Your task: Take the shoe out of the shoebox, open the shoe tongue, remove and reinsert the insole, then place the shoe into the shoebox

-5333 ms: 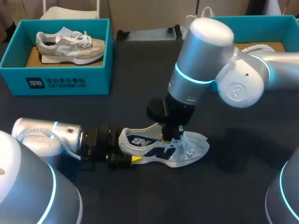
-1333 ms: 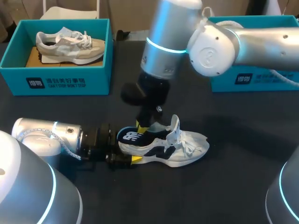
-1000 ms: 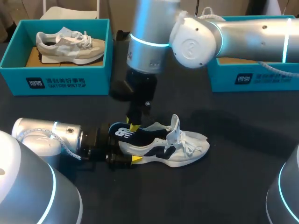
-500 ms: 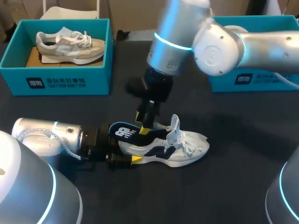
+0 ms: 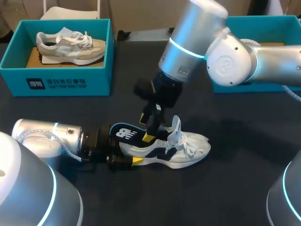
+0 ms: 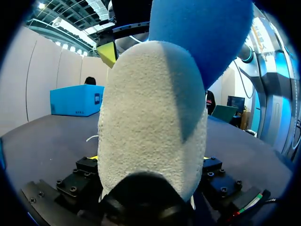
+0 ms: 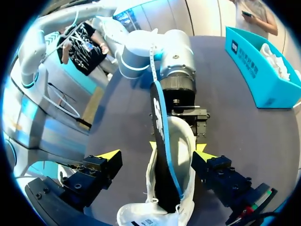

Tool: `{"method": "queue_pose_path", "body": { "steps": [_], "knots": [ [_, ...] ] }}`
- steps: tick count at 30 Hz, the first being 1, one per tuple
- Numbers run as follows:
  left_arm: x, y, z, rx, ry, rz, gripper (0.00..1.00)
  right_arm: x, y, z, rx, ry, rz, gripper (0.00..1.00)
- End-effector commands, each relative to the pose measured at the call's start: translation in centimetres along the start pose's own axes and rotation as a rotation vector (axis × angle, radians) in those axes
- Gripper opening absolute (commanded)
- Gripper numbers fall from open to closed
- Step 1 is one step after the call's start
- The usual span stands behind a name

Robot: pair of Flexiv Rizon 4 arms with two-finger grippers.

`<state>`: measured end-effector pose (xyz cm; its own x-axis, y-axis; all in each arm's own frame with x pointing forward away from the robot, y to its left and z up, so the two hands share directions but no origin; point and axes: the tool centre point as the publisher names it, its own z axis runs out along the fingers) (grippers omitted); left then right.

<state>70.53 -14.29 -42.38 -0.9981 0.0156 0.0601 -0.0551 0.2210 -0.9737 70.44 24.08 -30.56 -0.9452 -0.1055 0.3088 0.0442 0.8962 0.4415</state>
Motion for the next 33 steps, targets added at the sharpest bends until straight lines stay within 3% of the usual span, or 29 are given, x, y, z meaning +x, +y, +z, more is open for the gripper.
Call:
{"method": "queue_pose_path", "body": {
  "steps": [1, 11, 12, 14, 20, 24, 33],
  "knots": [
    [-0.1, 0.5, 0.0, 0.001, -0.003, 0.0, 0.0, -1.0, 0.6, 1.0, -0.002, 0.039, -0.007, 1.0],
    [-0.1, 0.5, 0.0, 0.001, -0.003, 0.0, 0.0, -0.6, 0.1, 2.1, 0.002, 0.109, 0.012, 0.95],
    [-0.1, 0.5, 0.0, 0.001, -0.003, 0.0, 0.0, -0.5, 0.1, 2.2, 0.003, 0.111, 0.015, 0.93],
    [-0.1, 0.5, 0.0, 0.001, -0.003, 0.0, 0.0, -0.3, 0.0, 2.3, 0.001, 0.116, 0.019, 0.8],
    [-0.1, 0.5, 0.0, 0.001, -0.003, 0.0, 0.0, -0.1, -0.1, 2.8, -0.009, 0.121, 0.034, 0.69],
    [-0.1, 0.5, 0.0, 0.001, -0.003, 0.0, 0.0, -0.2, -0.2, 3.4, -0.02, 0.128, 0.036, 0.56],
    [-0.1, 0.5, 0.0, 0.001, -0.003, 0.0, 0.0, 0.3, -0.1, 3.9, -0.029, 0.13, 0.044, 0.49]
  ]
}}
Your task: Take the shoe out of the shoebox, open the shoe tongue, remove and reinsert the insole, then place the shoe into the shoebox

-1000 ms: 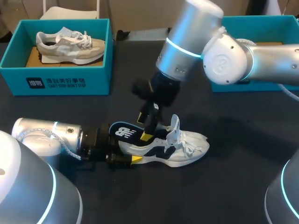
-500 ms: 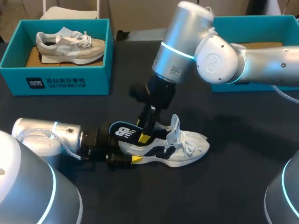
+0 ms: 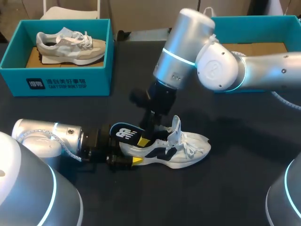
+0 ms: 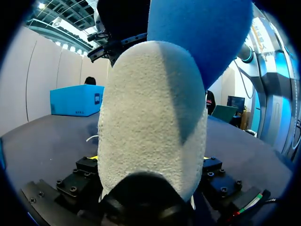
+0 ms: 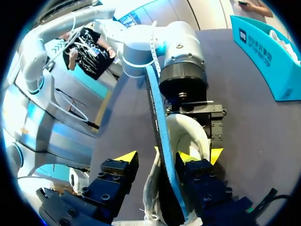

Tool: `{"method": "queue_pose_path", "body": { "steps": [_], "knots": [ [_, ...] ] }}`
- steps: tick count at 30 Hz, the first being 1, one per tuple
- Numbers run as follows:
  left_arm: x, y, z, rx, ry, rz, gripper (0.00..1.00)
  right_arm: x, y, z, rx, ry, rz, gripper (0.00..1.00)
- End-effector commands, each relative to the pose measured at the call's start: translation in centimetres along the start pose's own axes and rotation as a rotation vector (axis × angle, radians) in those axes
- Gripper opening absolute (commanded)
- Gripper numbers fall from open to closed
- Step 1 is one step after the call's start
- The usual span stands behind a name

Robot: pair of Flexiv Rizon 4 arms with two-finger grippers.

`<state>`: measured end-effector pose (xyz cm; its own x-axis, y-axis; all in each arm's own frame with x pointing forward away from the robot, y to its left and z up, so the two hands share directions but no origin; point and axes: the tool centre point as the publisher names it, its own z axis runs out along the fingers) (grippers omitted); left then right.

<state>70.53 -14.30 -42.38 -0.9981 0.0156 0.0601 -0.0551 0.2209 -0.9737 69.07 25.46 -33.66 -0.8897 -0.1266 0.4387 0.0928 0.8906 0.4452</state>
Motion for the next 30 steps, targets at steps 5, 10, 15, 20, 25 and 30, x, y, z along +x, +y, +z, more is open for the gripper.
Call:
{"method": "queue_pose_path", "body": {
  "steps": [5, 10, 15, 20, 25, 30],
  "knots": [
    [-0.1, 0.5, -0.1, 0.001, -0.003, 0.0, 0.0, 0.0, 0.2, 0.1, -0.015, -0.015, 0.0, 0.48],
    [-0.1, 0.5, -0.1, 0.001, -0.003, 0.0, 0.0, -0.7, 0.0, 0.4, -0.04, -0.012, 0.005, 0.47],
    [-0.1, 0.5, -0.1, 0.001, -0.003, 0.0, 0.0, -1.1, -0.1, 0.5, -0.055, -0.008, 0.005, 0.41],
    [-0.1, 0.5, -0.1, 0.001, -0.003, 0.0, 0.0, -1.0, 0.2, 0.5, -0.062, -0.012, -0.004, 0.35],
    [-0.1, 0.5, -0.1, 0.001, -0.003, 0.0, 0.0, -0.7, 0.9, 0.5, -0.057, -0.024, -0.026, 0.32],
    [-0.1, 0.5, -0.1, 0.001, -0.003, 0.0, 0.0, -0.8, 1.0, 0.5, -0.062, -0.025, -0.029, 0.0]
  ]
}}
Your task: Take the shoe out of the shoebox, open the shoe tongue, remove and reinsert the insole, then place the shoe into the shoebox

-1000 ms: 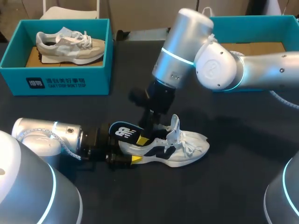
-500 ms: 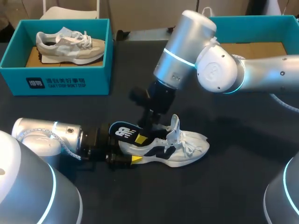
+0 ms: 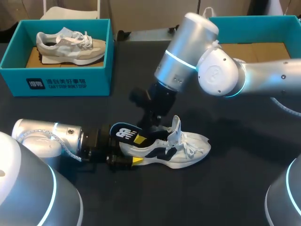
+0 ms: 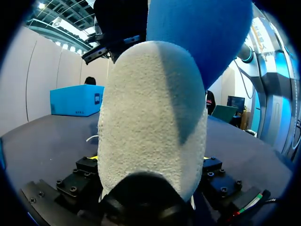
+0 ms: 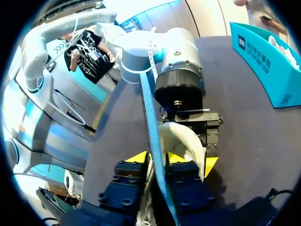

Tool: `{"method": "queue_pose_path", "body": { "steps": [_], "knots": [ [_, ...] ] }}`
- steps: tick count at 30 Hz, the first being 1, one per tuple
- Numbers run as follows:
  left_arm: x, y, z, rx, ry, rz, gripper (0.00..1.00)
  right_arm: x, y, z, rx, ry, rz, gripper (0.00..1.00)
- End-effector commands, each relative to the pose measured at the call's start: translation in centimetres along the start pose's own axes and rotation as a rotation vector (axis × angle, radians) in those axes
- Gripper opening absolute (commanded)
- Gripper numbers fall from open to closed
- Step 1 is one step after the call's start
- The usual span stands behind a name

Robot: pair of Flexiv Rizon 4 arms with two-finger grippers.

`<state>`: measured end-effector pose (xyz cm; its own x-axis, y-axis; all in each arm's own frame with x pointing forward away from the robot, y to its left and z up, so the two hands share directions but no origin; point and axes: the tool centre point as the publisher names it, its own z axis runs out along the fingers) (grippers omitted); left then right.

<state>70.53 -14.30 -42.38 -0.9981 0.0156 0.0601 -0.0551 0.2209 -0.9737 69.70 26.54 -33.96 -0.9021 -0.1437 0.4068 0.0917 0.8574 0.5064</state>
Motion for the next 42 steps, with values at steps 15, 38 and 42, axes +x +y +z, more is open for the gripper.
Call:
{"method": "queue_pose_path", "body": {
  "steps": [15, 38, 42],
  "knots": [
    [-0.1, 0.5, -0.1, 0.001, -0.003, 0.0, 0.0, 1.4, 3.9, -2.1, -0.009, -0.079, -0.123, 0.0],
    [-0.1, 0.5, -0.1, 0.001, -0.003, 0.0, 0.0, 3.4, 9.7, -8.6, -0.223, -0.164, -0.199, 0.0],
    [-0.1, 0.5, -0.1, 0.001, -0.003, 0.0, 0.0, 3.8, 10.0, -9.5, -0.244, -0.164, -0.196, 0.0]
  ]
}}
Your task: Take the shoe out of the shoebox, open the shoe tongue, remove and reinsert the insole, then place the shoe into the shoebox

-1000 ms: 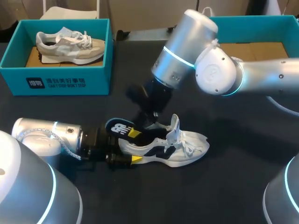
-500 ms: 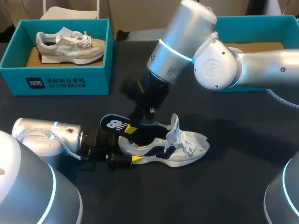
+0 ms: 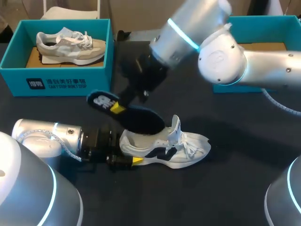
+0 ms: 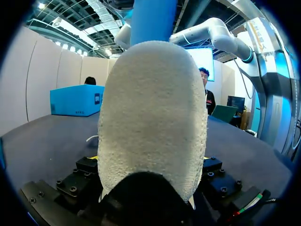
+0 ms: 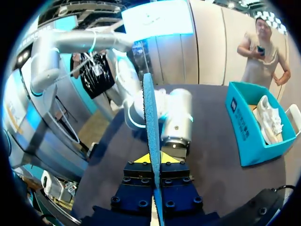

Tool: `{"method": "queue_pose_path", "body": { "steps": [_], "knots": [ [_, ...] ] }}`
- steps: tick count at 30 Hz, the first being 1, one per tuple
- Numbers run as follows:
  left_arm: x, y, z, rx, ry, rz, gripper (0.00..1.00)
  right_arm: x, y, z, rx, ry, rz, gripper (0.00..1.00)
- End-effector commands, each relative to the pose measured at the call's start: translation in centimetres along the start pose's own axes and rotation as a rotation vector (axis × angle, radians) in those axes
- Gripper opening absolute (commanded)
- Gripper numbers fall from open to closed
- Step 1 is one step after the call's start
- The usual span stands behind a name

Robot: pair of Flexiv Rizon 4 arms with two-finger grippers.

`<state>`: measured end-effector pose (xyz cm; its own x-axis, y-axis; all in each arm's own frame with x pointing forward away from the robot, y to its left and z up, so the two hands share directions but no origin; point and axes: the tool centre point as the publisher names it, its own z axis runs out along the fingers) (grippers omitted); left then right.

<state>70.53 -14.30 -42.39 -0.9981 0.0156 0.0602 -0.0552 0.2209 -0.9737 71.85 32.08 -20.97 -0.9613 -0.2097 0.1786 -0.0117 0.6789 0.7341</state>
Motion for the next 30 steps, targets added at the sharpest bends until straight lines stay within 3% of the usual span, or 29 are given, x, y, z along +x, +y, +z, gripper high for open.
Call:
{"method": "queue_pose_path", "body": {
  "steps": [1, 12, 20, 24, 30],
  "knots": [
    [-0.1, 0.5, -0.1, 0.001, -0.003, 0.0, 0.0, 1.2, -0.8, -1.9, -0.006, -0.019, 0.0, 0.0],
    [-0.1, 0.5, -0.1, 0.001, -0.003, 0.0, 0.0, 1.4, -0.6, -2.0, 0.004, -0.018, -0.003, 0.0],
    [-0.1, 0.5, -0.1, 0.001, -0.003, 0.0, 0.0, 5.4, 1.5, -8.2, -0.076, -0.065, 0.004, 0.0],
    [-0.1, 0.5, -0.1, 0.001, -0.003, 0.0, 0.0, 7.3, 1.3, -11.0, -0.239, -0.057, 0.0, 0.0],
    [-0.1, 0.5, -0.1, 0.001, -0.003, 0.0, 0.0, 7.7, 1.2, -11.4, -0.217, -0.063, 0.002, 0.0]
  ]
}}
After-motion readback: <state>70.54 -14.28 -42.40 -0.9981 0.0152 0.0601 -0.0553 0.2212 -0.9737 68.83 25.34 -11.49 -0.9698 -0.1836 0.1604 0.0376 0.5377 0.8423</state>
